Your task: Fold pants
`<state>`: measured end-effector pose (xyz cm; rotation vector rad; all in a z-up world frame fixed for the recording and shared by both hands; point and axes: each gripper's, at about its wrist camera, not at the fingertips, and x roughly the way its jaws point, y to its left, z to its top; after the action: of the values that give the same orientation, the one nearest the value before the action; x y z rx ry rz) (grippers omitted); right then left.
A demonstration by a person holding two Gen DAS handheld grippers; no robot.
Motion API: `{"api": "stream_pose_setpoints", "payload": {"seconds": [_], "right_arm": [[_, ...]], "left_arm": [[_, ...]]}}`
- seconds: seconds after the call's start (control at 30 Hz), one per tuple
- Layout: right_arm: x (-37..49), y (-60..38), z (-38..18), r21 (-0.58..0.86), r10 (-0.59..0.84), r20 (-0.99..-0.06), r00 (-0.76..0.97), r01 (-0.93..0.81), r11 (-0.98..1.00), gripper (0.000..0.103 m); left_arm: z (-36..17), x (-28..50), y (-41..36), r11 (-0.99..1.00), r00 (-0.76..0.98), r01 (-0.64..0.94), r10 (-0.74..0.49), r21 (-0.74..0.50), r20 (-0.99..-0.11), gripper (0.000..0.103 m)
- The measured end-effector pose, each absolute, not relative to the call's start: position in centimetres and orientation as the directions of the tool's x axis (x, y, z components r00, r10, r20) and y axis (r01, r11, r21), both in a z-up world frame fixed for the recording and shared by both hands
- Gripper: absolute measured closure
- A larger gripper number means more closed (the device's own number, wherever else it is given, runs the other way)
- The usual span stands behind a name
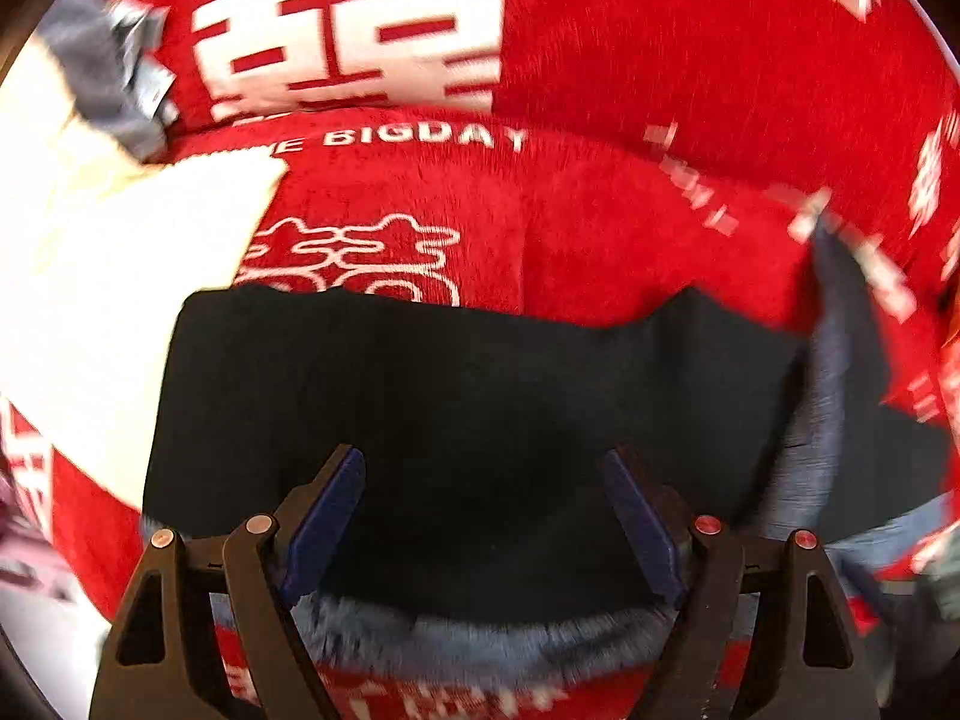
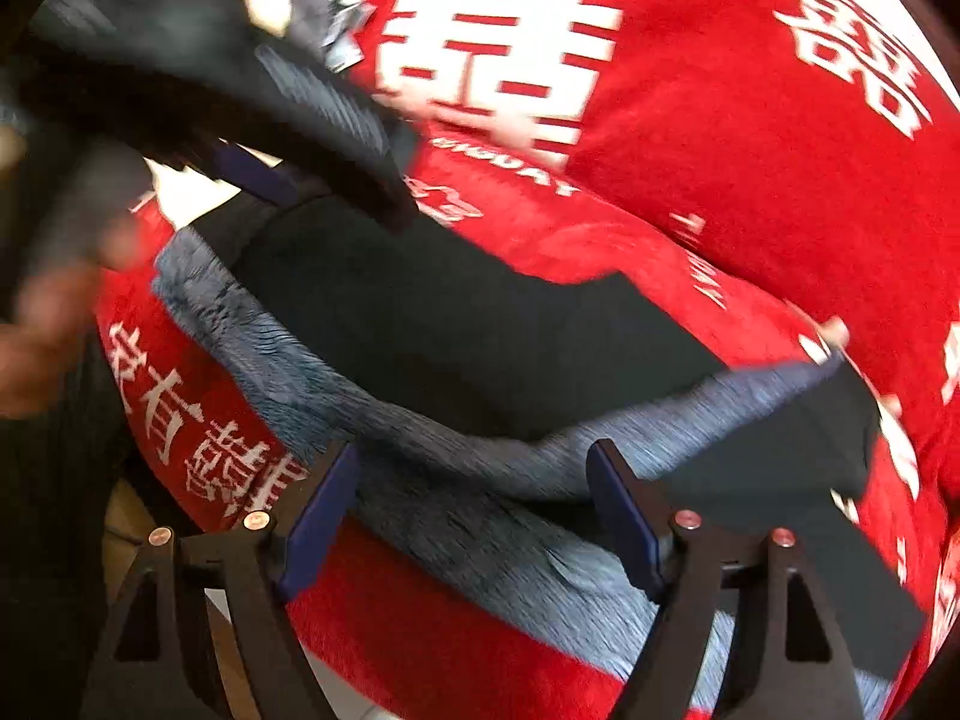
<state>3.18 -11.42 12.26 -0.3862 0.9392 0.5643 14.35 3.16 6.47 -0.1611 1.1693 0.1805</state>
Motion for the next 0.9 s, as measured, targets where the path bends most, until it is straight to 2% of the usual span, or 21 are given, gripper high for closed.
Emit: {"api": "stream_pose_setpoints", "payload": {"seconds": [0.1, 0.2, 0.23, 0.33, 0.43, 0.53, 0.7, 0.8, 0.83, 0.9], "right_arm": [[4.5, -15.2, 13.2, -0.037, 0.250, -0.839, 0.484, -0.508, 0.861, 0.021], [7.2, -19.1, 13.5, -0.036, 0.187, -0.843, 0.504, -0.401, 0.915, 0.020], [8.9, -20.5, 13.5, -0.038, 0.155, -0.849, 0.505, -0.352, 0.935, 0.020], [15.3, -23.0, 13.2, -0.037, 0.078, -0.876, 0.475, -0.227, 0.973, 0.018], [21.7, -24.0, 11.9, -0.061, -0.004, -0.904, 0.428, -0.119, 0.991, 0.018], [27.5, -24.0, 10.5, -0.073, -0.045, -0.925, 0.378, -0.060, 0.996, 0.018], [35.2, -23.3, 6.8, -0.244, -0.244, -0.938, 0.246, 0.033, 0.969, 0.017], [38.6, -23.9, 3.4, -0.385, -0.387, -0.918, 0.087, 0.046, 0.922, 0.015], [38.8, -24.1, 2.4, -0.403, -0.404, -0.914, 0.038, 0.031, 0.914, 0.015], [38.5, -24.7, 2.8, -0.375, -0.378, -0.923, 0.075, 0.048, 0.926, 0.017]], "left_arm": [[3.6, 14.4, 1.5, 0.983, 0.311, -0.163, 0.136, 0.088, -0.941, 0.020], [2.8, 11.9, 1.0, 0.984, 0.326, -0.122, 0.161, 0.127, -0.932, 0.020], [2.7, 10.9, 1.1, 0.982, 0.320, -0.120, 0.179, 0.148, -0.930, 0.014], [2.5, 8.9, 2.6, 0.978, 0.300, -0.175, 0.164, 0.115, -0.940, 0.001], [2.0, 7.7, 4.1, 0.973, 0.262, -0.214, 0.146, 0.091, -0.954, 0.001], [2.0, 7.2, 4.1, 0.968, 0.240, -0.207, 0.187, 0.138, -0.953, 0.001], [4.1, 7.2, 4.0, 0.970, 0.281, -0.208, 0.182, 0.125, -0.942, 0.001], [5.2, 8.6, 4.2, 0.970, 0.298, -0.218, 0.168, 0.104, -0.940, 0.001], [5.4, 9.7, 4.4, 0.970, 0.298, -0.223, 0.167, 0.102, -0.940, 0.001], [5.4, 11.5, 4.5, 0.970, 0.299, -0.224, 0.164, 0.099, -0.940, 0.001]]}}
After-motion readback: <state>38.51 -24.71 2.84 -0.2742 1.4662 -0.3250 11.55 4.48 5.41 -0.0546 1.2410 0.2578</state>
